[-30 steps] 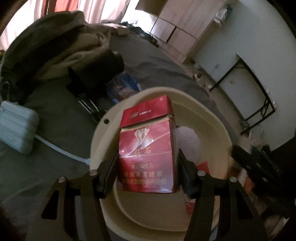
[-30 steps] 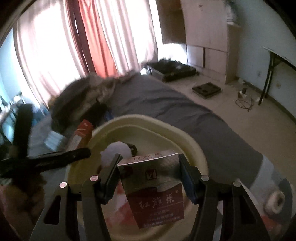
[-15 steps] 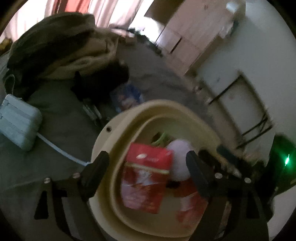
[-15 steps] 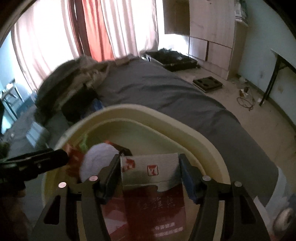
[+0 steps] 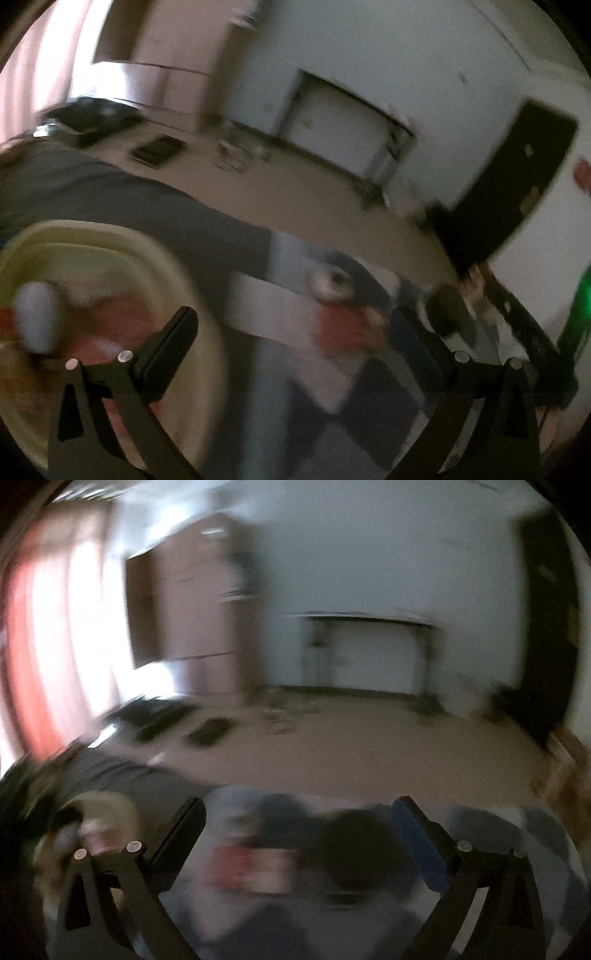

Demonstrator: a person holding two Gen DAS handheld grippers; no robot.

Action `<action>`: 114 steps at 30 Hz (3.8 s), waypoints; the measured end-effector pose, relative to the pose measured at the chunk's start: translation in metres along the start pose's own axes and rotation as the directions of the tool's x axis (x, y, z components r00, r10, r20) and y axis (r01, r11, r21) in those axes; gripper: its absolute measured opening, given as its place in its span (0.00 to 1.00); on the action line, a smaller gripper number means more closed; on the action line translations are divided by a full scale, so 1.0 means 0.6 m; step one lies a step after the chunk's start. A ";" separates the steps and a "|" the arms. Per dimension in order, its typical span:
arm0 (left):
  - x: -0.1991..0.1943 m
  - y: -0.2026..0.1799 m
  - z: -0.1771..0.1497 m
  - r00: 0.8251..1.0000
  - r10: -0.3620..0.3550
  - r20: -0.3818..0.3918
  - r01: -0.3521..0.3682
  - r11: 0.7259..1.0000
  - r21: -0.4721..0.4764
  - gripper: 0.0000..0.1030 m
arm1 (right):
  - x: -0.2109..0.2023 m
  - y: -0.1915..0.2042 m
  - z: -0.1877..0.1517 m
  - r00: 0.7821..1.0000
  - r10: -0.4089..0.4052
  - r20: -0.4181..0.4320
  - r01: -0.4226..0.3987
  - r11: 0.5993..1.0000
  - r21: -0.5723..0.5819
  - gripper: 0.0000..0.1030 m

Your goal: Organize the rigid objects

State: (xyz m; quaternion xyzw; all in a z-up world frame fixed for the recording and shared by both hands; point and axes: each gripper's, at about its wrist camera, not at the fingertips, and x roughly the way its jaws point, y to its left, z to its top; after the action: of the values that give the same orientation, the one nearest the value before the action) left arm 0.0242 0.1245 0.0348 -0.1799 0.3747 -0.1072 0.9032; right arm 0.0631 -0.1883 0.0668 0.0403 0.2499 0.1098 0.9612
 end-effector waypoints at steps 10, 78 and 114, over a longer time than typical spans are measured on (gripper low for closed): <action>0.156 -0.116 -0.065 0.990 0.107 -0.094 -0.099 0.991 0.086 1.00 | 0.080 -0.052 0.002 0.991 0.054 -0.123 -0.050 0.998 0.034 1.00; -0.245 0.324 -0.026 0.819 0.538 0.200 -0.361 0.754 -0.549 1.00 | -0.014 0.388 -0.153 0.757 0.565 -0.330 -0.647 0.573 -0.503 0.97; 0.178 -0.087 -0.028 0.955 0.271 0.121 -0.296 0.894 0.338 1.00 | 0.127 -0.137 -0.053 0.924 0.152 -0.351 -0.152 0.988 0.027 1.00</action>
State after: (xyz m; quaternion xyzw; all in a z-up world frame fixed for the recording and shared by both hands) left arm 0.0833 0.0376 -0.0230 0.0375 0.3396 -0.0334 0.9392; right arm 0.1284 -0.2501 -0.0078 0.0390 0.4141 0.1893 0.8895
